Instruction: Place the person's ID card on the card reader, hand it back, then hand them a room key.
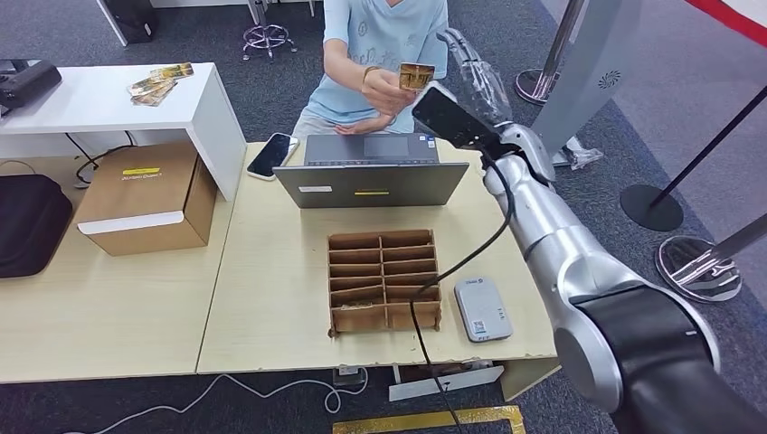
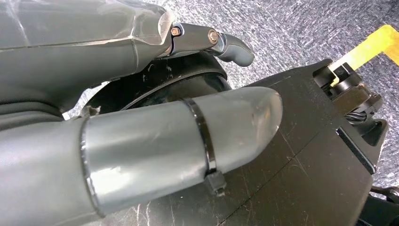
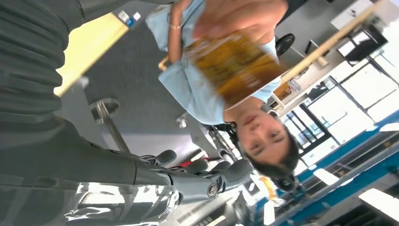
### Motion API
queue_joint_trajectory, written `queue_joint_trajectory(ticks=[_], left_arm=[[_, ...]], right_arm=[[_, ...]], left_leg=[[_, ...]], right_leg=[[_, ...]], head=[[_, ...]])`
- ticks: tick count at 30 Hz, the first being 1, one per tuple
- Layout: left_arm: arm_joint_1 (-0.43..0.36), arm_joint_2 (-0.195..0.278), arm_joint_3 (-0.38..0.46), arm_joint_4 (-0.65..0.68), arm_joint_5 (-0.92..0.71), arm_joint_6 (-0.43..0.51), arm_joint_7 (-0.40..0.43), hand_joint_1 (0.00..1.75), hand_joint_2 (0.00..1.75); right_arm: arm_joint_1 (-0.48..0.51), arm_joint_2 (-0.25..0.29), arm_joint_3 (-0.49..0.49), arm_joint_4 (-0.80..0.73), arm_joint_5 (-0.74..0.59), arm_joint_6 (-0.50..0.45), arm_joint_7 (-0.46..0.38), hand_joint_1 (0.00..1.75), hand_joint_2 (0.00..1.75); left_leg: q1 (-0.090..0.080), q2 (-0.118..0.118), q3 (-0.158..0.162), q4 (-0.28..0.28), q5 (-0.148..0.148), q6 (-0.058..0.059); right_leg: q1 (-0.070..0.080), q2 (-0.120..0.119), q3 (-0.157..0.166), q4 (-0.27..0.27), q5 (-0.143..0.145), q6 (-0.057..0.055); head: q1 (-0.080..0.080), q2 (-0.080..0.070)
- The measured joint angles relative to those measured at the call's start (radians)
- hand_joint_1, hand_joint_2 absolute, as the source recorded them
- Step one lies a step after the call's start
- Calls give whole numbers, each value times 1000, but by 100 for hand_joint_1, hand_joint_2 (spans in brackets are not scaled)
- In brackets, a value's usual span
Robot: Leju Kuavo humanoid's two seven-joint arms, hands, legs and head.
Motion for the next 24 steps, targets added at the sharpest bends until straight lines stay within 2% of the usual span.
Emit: queue_joint_trajectory(ticks=[3, 8, 12, 14, 17, 18, 20, 22, 24], left_arm=[[2, 0, 1, 0, 6, 0, -14, 0, 0], [5, 0, 6, 0, 17, 0, -31, 0, 0], [5, 0, 8, 0, 14, 0, -37, 0, 0], [7, 0, 8, 0, 8, 0, -46, 0, 0], [7, 1, 8, 0, 0, 0, -51, 0, 0], [7, 1, 8, 0, 0, 0, -50, 0, 0], [7, 2, 8, 0, 3, 0, -46, 0, 0], [7, 2, 8, 0, 9, 0, -43, 0, 0], [7, 2, 8, 0, 11, 0, -47, 0, 87]], right_arm=[[111, -57, -60, -118, -155, 74, -50, 0, 175], [365, -163, -150, -427, -506, 286, -85, 0, 175], [544, -214, -218, -641, -730, 383, -96, 0, 175], [650, -223, -271, -759, -913, 458, -86, 0, 175], [809, -209, -372, -928, -1288, 601, -21, 0, 175], [854, -200, -401, -974, -1372, 635, 2, 0, 175], [937, -177, -439, -1053, -1431, 682, 32, 0, 175], [1007, -150, -450, -1115, -1368, 691, 25, 0, 175], [1066, -118, -448, -1159, -1250, 657, -11, 0, 175]], left_leg=[[0, -2, -1, 0, 0, 0], [0, -2, -2, 1, -2, 3], [-1, -2, -3, 1, -3, 3], [-1, -5, -4, 0, -3, 3], [0, -8, -5, -1, -3, 3], [0, -8, -5, -1, -3, 3], [0, -6, -5, -1, -4, 3], [0, -3, -4, -2, -4, 3], [0, -2, -4, -2, -4, 2]], right_leg=[[0, -1, 0, -1, 0, 0], [0, -1, 0, -2, 0, 1], [0, -1, -1, -3, -1, 2], [1, -4, 0, -3, -3, 3], [1, -7, 0, -3, -3, 3], [1, -7, 0, -3, -3, 3], [1, -5, -1, -3, -4, 3], [1, -3, -1, -3, -4, 3], [1, -2, -1, -3, -4, 3]], head=[[0, 0], [0, 0], [0, 0], [0, 0], [0, 0], [0, 0], [0, 0], [0, 0], [0, 0]])
